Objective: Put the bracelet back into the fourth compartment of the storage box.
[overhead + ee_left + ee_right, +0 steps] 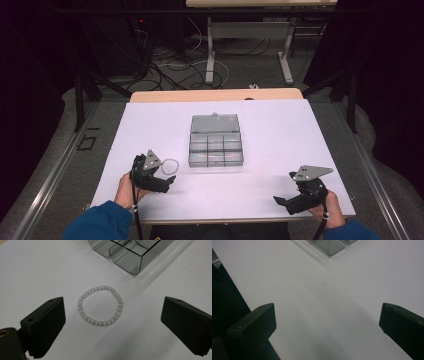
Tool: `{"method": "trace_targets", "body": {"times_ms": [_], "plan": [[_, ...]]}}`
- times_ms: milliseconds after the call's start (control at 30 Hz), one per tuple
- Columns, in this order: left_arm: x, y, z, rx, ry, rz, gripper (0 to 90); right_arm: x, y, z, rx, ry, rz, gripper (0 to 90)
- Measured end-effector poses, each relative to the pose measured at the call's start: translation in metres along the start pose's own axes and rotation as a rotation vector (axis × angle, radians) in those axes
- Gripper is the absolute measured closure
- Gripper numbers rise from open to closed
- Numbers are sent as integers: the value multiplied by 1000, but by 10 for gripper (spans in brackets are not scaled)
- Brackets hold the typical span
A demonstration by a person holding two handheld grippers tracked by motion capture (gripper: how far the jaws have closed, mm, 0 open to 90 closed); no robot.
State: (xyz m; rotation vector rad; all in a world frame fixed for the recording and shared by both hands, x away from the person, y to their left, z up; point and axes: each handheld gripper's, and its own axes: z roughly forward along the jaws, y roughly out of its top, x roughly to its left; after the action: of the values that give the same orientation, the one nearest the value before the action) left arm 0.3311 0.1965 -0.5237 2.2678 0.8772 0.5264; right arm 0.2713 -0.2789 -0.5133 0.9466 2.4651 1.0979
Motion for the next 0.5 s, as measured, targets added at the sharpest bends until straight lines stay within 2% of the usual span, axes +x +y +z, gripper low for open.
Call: {"method": "trace_targets", "body": {"times_ms": [133,167,300,367,500], "plan": [[3,1,2,4,-1,7,85,0,0,0,1,0,0,6],[3,1,4,9,-15,-8,90,0,0,0,0,-2,0,6],[4,2,6,15,-16,-1,124,0,0,0,2,-1,0,6],[4,2,7,20,-25,-10,149,0,0,0,1,-1,0,6],[7,3,11,28,-24,7,174,0,0,0,1,-2,0,6]]}}
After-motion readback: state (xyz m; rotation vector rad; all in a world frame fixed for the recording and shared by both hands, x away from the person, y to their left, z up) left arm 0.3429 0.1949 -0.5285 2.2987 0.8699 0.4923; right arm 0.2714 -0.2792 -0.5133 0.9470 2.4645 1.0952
